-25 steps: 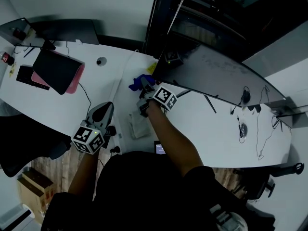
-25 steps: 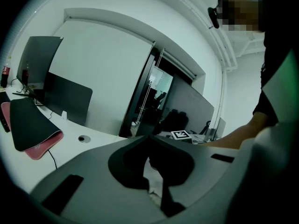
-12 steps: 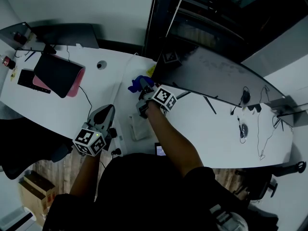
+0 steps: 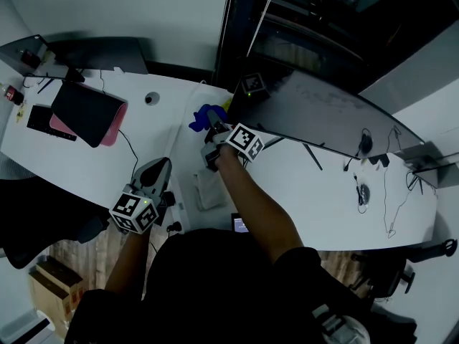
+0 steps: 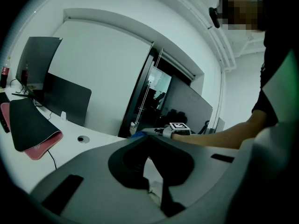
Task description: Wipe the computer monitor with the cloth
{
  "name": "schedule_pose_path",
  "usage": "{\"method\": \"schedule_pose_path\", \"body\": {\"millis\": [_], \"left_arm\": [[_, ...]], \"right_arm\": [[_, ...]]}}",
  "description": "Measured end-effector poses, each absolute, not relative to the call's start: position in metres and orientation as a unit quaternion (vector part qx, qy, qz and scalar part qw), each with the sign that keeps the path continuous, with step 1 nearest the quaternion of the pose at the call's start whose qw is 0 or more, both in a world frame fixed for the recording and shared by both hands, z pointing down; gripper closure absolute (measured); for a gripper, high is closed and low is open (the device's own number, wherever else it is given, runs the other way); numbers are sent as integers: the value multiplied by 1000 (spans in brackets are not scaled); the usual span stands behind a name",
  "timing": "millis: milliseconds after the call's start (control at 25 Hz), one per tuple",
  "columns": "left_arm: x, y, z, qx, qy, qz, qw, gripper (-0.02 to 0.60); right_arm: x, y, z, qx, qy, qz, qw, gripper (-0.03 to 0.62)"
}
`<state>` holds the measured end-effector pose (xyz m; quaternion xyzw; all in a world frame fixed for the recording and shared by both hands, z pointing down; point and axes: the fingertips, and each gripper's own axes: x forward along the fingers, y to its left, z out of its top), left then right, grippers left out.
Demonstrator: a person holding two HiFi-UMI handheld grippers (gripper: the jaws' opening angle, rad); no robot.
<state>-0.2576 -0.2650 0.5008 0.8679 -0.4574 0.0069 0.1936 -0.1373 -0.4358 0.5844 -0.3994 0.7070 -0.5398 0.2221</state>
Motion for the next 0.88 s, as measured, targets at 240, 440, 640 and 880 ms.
{"method": "schedule_pose_path", "body": {"millis": [240, 440, 640, 880], "left_arm": [[-259, -265, 500, 869, -456, 4, 193, 586], [-258, -265, 498, 871, -453, 3, 191, 586], [-253, -264, 497, 873, -448, 1, 190, 586], [-251, -263, 492, 875, -448, -2, 182, 584]], "right_arm": [[-132, -434, 564, -406, 717, -518, 230, 528], [-132, -432, 538, -397, 728, -503, 244, 528], [-133, -430, 518, -387, 741, -490, 246, 528], [-131, -428, 495, -377, 751, -477, 257, 529]]}}
